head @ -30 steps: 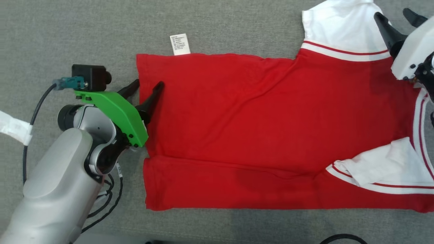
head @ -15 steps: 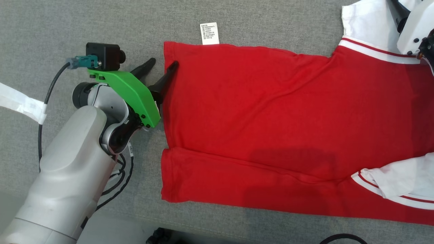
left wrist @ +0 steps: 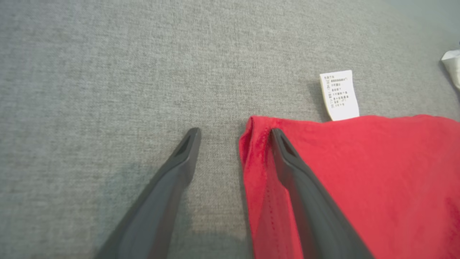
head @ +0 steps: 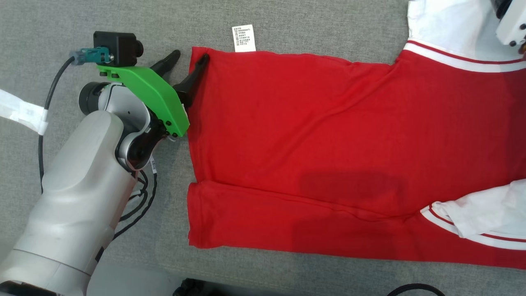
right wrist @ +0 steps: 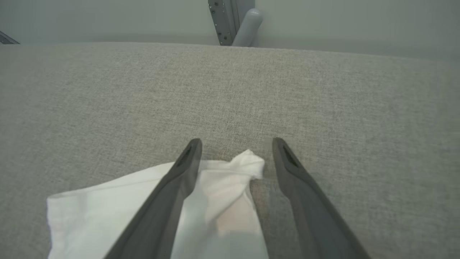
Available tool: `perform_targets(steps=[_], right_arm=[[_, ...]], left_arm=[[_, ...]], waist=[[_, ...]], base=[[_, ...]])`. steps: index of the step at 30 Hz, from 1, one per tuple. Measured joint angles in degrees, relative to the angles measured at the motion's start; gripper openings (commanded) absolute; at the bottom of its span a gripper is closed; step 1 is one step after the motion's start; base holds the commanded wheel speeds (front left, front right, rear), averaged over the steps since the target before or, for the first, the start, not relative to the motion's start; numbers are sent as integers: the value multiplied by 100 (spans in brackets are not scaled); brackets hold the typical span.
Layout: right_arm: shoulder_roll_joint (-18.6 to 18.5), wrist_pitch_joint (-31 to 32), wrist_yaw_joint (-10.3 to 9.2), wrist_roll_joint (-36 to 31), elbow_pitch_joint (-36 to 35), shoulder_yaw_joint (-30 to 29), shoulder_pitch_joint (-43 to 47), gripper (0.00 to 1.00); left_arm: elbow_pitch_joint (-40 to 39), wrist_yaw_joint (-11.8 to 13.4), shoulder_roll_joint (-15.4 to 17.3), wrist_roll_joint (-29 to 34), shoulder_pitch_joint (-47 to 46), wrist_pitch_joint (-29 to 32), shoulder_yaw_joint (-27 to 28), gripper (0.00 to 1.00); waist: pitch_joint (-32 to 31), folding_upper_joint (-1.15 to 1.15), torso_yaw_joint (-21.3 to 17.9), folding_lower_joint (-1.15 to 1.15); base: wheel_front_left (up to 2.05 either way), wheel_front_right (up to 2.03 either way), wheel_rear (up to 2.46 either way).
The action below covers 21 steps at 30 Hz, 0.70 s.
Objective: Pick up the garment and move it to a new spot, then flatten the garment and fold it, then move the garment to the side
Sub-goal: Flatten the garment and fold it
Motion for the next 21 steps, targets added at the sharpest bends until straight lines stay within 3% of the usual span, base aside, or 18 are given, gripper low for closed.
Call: perform_targets(steps=[4,5,6,7,9,10,12,13,15,21], right_arm=[[-107,182,-2,-91,-1,-2,-2,100],[-113,209,-2,-136,5,13,11,100],[-103,232,-2,-147,25,11,30,100],[-81,248,-2,-146,37,10,54,100],[-23,250,-2,-145,43,13,65,100],[7,280,-2,-144,43,37,65,100],[56,324,-2,-123,32,97,65,100],[58,332,-3,-118,22,116,65,82],[68,371,-5,-58,10,143,63,0],[91,200,-3,80,4,191,64,0]], left_arm=[[11,-45,-18,-49,-41,66,-63,100],[8,-53,-16,-60,-49,94,-87,86],[0,-55,-16,-74,-50,116,-111,57],[-3,-64,-16,-103,-51,118,-124,40],[-10,-74,-16,-116,-54,123,-157,20],[-13,-79,-15,-121,-55,126,-174,20],[-19,-94,-11,-144,-60,125,-202,0],[-27,-97,-8,-145,-64,125,-222,0],[-43,-109,-12,-174,-66,126,-286,0],[-42,-122,-8,-315,-67,-1,-404,0]], waist=[[-9,0,-16,0],[-12,0,-13,0],[-15,0,-7,0],[-18,0,-1,0],[-16,0,12,0],[-12,0,16,0],[-2,0,24,0],[0,0,26,0],[-5,0,25,0],[-107,0,-12,0]], base=[[0,0,0],[0,0,0],[0,0,0],[0,0,0],[0,0,0],[0,0,0],[0,0,0],[0,0,0],[0,0,0],[0,0,0]])
